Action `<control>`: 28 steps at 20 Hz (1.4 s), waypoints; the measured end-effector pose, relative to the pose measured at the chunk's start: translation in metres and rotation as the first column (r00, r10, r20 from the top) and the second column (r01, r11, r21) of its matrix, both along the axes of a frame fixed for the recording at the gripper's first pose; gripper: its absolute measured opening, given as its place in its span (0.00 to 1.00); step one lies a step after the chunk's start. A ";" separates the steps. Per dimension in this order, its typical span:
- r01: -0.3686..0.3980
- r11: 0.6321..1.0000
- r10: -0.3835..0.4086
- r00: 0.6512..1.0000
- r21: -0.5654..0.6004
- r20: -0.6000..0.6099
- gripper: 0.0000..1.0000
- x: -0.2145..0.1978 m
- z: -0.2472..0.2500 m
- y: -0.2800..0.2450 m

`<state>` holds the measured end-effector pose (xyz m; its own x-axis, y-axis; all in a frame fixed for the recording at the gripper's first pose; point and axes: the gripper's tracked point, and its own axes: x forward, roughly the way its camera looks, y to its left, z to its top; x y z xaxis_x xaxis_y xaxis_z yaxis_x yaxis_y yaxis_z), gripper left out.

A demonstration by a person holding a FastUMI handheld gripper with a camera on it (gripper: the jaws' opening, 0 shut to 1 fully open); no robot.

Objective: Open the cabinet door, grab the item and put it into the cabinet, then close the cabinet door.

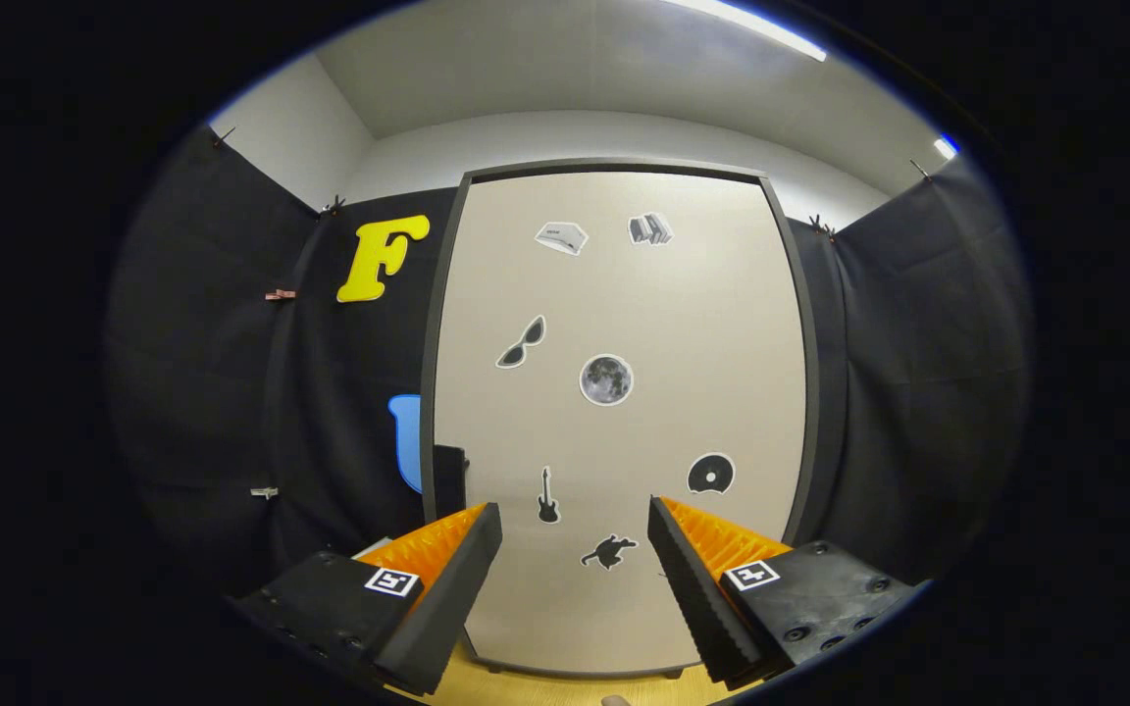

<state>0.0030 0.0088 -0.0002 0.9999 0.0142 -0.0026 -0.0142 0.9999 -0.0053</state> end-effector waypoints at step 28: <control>-0.080 0.996 0.082 0.994 0.029 -0.068 0.97 0.063 -0.057 0.103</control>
<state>0.0660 0.1123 -0.0568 0.9929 0.0964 -0.0704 -0.0949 0.9952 0.0245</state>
